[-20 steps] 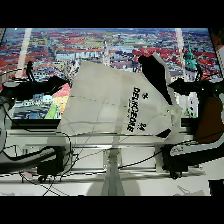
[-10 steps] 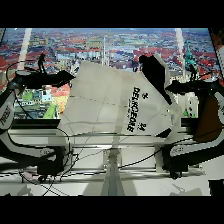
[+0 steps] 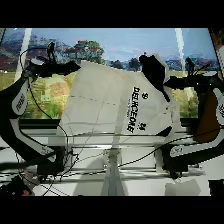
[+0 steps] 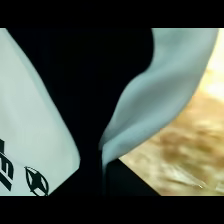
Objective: Fold the clothes and pants, and hang the long-sleeved shirts on hangers.
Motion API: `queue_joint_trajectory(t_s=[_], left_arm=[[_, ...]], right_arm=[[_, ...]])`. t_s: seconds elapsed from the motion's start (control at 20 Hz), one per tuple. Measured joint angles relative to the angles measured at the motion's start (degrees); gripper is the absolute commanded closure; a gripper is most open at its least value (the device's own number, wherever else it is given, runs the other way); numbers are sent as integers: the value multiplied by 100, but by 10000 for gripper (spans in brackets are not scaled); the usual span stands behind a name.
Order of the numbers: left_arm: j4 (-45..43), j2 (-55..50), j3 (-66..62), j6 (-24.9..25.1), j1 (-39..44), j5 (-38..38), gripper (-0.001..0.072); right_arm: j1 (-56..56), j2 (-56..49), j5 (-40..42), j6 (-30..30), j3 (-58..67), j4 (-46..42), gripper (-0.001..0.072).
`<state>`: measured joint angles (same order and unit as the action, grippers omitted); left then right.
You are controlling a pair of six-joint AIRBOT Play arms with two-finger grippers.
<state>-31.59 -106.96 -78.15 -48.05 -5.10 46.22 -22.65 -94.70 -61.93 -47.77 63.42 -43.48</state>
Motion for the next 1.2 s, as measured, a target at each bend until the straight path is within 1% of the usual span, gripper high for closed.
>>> queue_joint_trajectory(t_s=[0.05, 0.1, 0.15, 0.4, 0.45, 0.5, 0.55, 0.6, 0.65, 0.95, 1.1, 1.2], left_arm=[[17, -125, -146, -15, 48, -31, 142], [44, -249, -282, -20, 101, -66, 201], [50, -350, -387, -24, 157, -109, 213], [57, -586, -651, -44, 472, -162, 215], [55, -603, -669, -44, 535, -184, 222], [42, -616, -684, -48, 601, -229, 258], [42, -627, -691, -59, 656, -315, 337], [39, -638, -693, -63, 697, -411, 502], [42, -647, -697, -87, 728, -498, 690], [551, -487, -715, -52, 776, -800, 691], [662, -39, -715, 118, 776, -831, 692], [719, 446, -717, 308, 776, -861, 692]], right_arm=[[66, 0, -7, 2, 68, 9, 693], [125, 4, -11, 2, 116, 11, 693], [188, 4, -9, 4, 157, 17, 693], [415, 4, -2, 13, 245, 31, 693], [437, 4, 0, 13, 254, 31, 693], [448, 4, 4, 11, 258, 28, 693], [459, 4, 2, 11, 262, 24, 693], [466, 4, 4, 13, 264, 22, 693], [470, 4, 7, 11, 264, 22, 693], [481, 20, 131, 11, 354, 13, 694], [481, 201, 136, 11, 656, 13, 694], [490, 439, 133, 11, 960, 17, 694]])
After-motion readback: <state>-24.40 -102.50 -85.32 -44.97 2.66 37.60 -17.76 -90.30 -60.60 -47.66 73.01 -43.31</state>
